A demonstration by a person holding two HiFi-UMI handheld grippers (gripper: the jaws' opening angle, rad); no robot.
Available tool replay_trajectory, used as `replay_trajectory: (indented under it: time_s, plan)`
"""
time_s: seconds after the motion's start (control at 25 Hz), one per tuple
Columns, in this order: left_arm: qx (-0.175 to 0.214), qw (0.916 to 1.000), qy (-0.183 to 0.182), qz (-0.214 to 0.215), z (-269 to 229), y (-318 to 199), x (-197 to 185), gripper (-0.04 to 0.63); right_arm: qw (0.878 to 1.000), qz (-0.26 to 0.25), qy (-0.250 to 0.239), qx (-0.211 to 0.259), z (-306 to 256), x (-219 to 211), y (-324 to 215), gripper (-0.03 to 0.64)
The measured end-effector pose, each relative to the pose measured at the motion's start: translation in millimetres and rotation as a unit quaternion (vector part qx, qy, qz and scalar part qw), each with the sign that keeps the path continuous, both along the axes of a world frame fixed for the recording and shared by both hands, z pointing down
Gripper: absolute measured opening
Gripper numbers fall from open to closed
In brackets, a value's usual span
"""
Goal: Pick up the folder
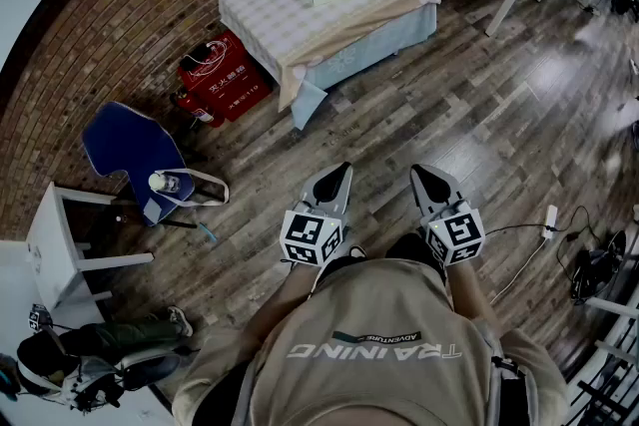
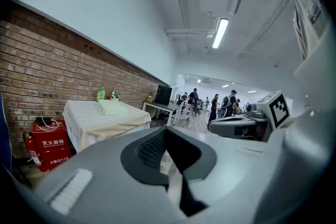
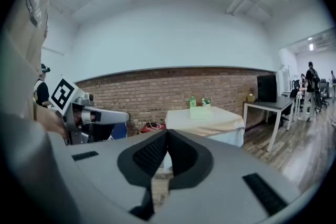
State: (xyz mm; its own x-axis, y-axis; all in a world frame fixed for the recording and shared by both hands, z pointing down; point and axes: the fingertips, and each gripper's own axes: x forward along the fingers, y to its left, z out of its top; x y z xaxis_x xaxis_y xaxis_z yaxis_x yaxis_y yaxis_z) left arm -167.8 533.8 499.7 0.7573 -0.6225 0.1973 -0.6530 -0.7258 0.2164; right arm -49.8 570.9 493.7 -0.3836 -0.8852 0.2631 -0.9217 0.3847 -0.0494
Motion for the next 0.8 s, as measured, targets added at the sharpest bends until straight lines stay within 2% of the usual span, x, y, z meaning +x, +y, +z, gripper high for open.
replay_trajectory:
  time_s: [0.16,0.32,0.48,0.6,0.68,0.8]
  plan:
    - [0.003,1.0,0.001,0.005,-2.0,-4.6,4.2,0.008,1.0,-0.001,0.01,0.006,-1.7,2.1,-15.7,0.009]
    - [-0.005,0.9999,0.003,0.008,0.4,-12.8,14.6,0.007,1.0,0.008,-0.012,0.008,2.5,10.0,-24.0,0.009]
    - [-0.021,0.9998,0.0,0.005,10.8,-30.2,33.9,0.008,1.0,0.01,-0.005,-0.01,16.7,29.4,-30.4,0.01]
    - [-0.031,0.9995,-0.008,-0.001,24.1,-47.5,55.2,0.008,0.999,-0.004,0.002,-0.045,42.7,52.8,-41.9,0.011]
    - [-0.046,0.9988,-0.015,-0.004,31.6,-56.4,72.7,0.008,0.998,-0.004,-0.009,-0.064,54.4,74.5,-52.3,0.011]
    - [-0.056,0.9982,-0.018,0.012,26.8,-72.0,106.9,0.008,0.998,0.002,-0.02,-0.063,56.6,112.9,-82.2,0.011]
